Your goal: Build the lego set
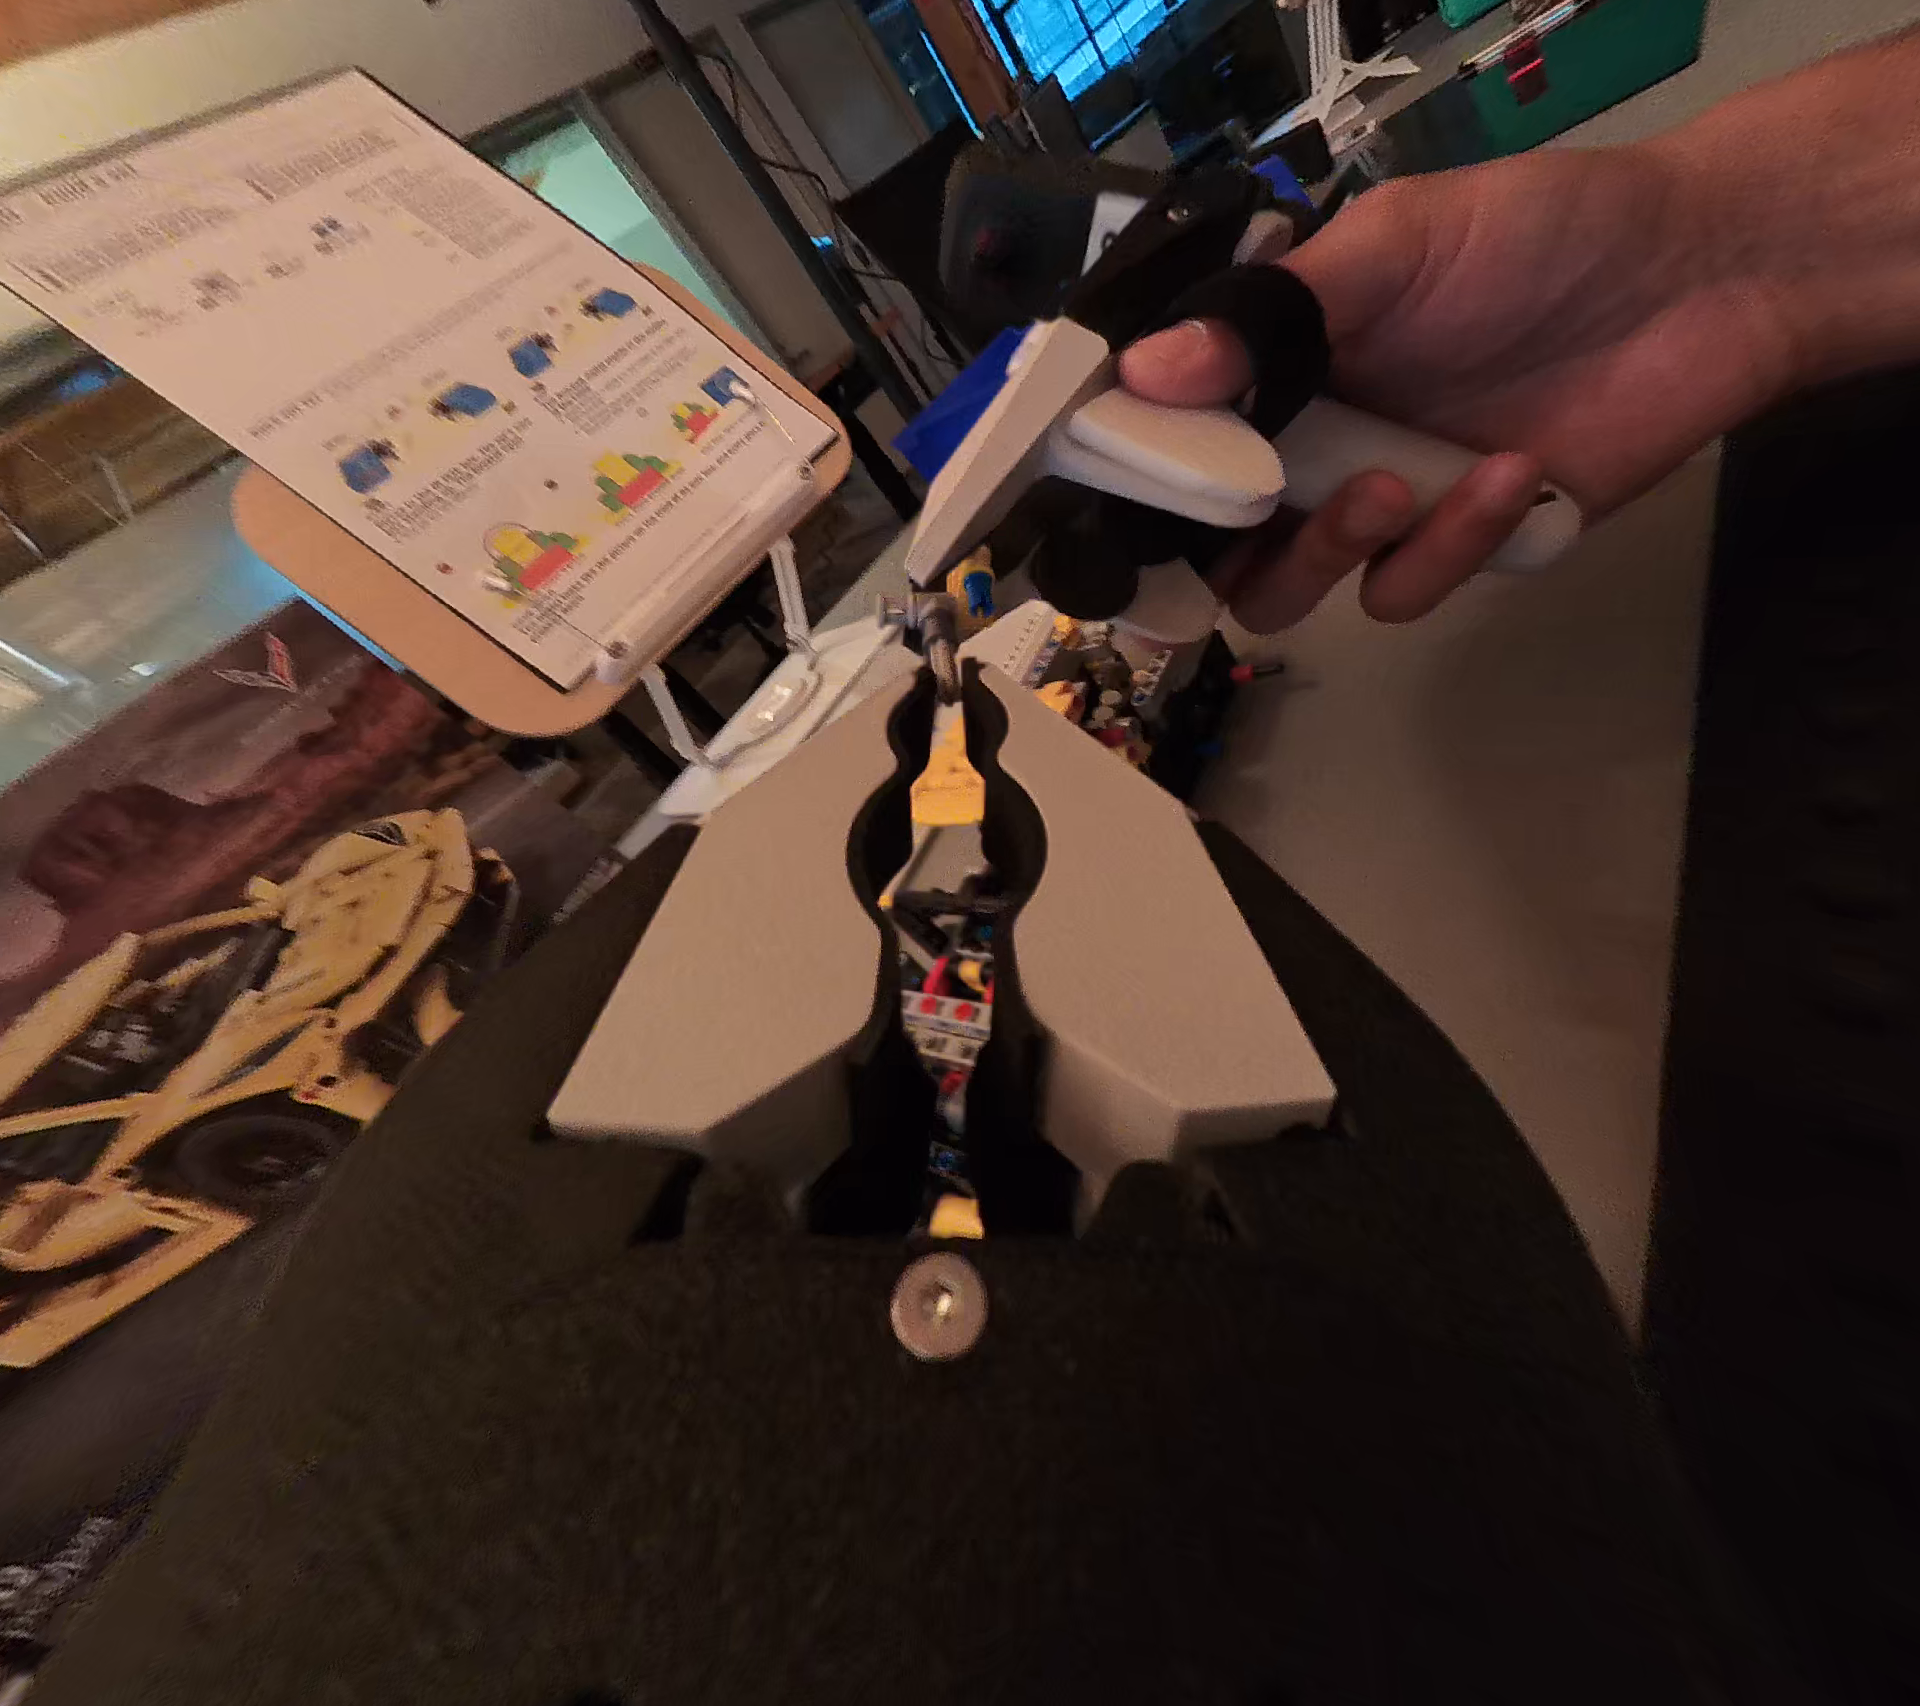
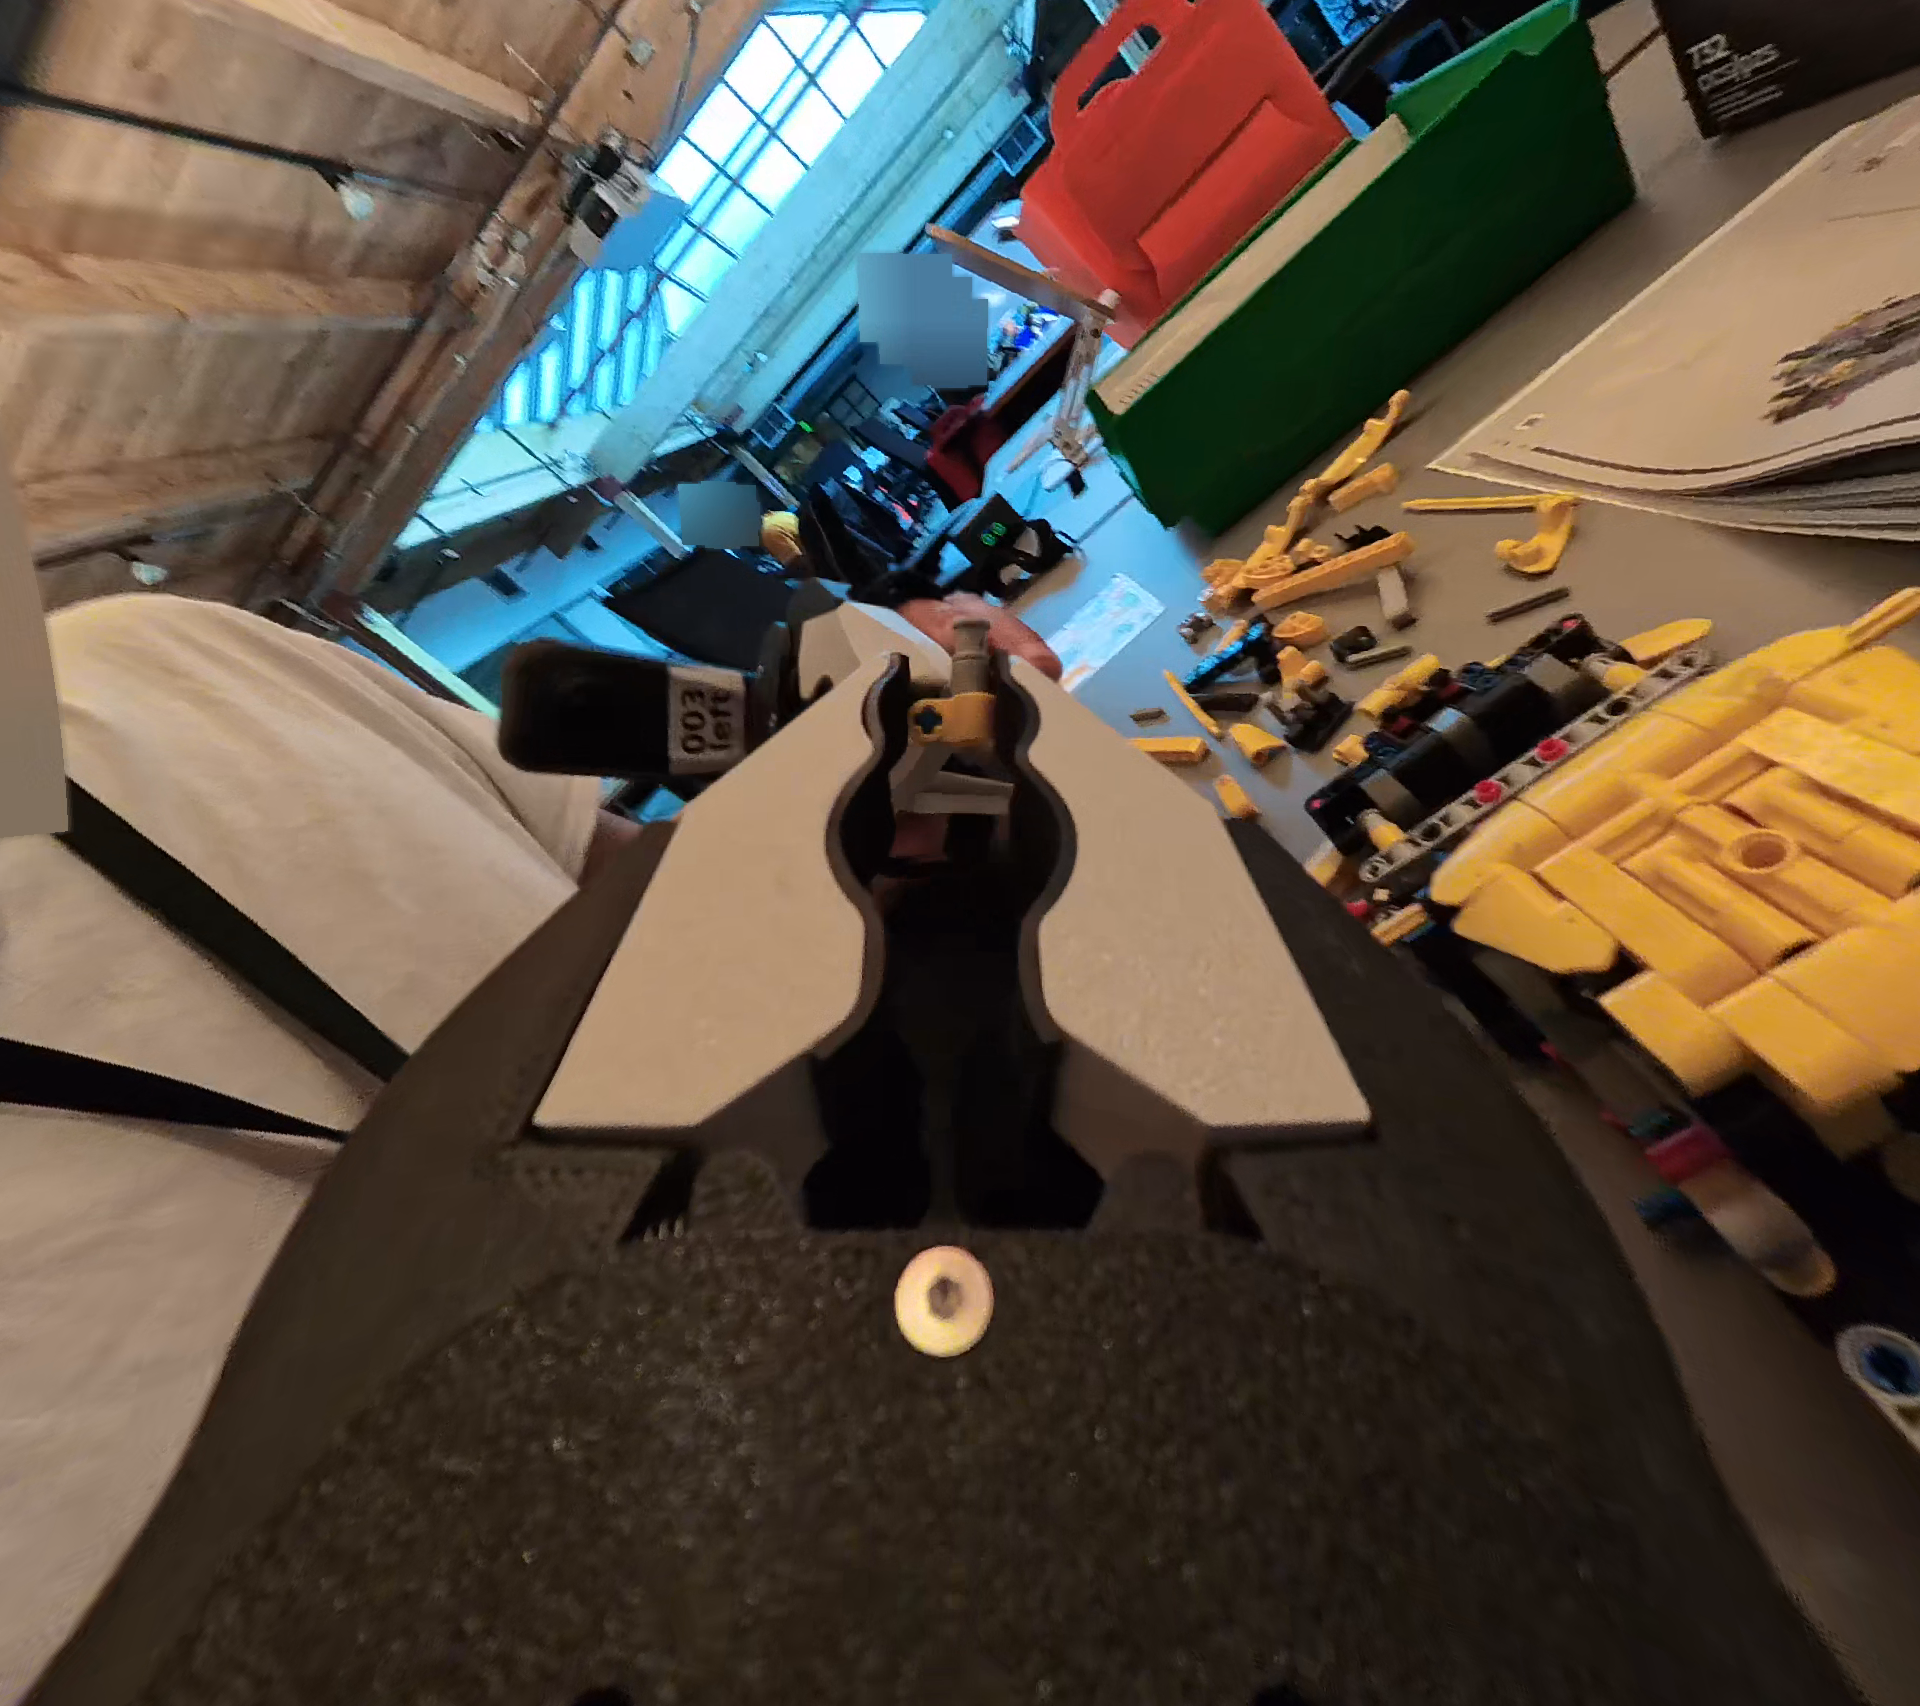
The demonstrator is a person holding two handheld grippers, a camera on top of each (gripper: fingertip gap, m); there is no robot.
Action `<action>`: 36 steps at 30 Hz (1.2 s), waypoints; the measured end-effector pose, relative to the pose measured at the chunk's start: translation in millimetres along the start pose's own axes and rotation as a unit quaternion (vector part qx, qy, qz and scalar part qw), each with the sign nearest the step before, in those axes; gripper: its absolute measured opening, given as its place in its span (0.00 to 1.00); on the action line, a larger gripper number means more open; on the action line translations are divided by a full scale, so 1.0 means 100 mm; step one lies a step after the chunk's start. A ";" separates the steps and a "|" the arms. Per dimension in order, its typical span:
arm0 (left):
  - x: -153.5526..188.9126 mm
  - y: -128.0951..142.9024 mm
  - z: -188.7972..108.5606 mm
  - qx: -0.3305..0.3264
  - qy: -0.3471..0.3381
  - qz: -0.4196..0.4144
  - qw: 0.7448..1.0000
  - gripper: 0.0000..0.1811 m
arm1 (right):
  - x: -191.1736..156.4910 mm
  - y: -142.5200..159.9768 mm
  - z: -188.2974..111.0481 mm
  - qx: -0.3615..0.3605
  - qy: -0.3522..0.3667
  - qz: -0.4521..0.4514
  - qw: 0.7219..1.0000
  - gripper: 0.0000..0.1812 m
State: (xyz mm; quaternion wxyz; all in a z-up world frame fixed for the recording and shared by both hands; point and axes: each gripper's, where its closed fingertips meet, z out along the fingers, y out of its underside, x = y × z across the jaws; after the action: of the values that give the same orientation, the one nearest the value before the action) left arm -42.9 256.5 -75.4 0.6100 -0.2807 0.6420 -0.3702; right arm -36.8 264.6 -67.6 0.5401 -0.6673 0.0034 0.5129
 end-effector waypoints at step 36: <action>0.20 -0.15 -0.09 0.058 0.253 -0.393 0.882 0.01 | -0.31 0.03 -0.26 -0.042 -0.002 -0.208 0.977 0.21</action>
State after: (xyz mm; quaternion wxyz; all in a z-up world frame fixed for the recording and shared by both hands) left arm -55.2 232.6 -74.8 0.2460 -0.3709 0.5891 -0.6745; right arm -35.4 227.8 -51.3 0.6063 -0.6744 -0.1579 0.3908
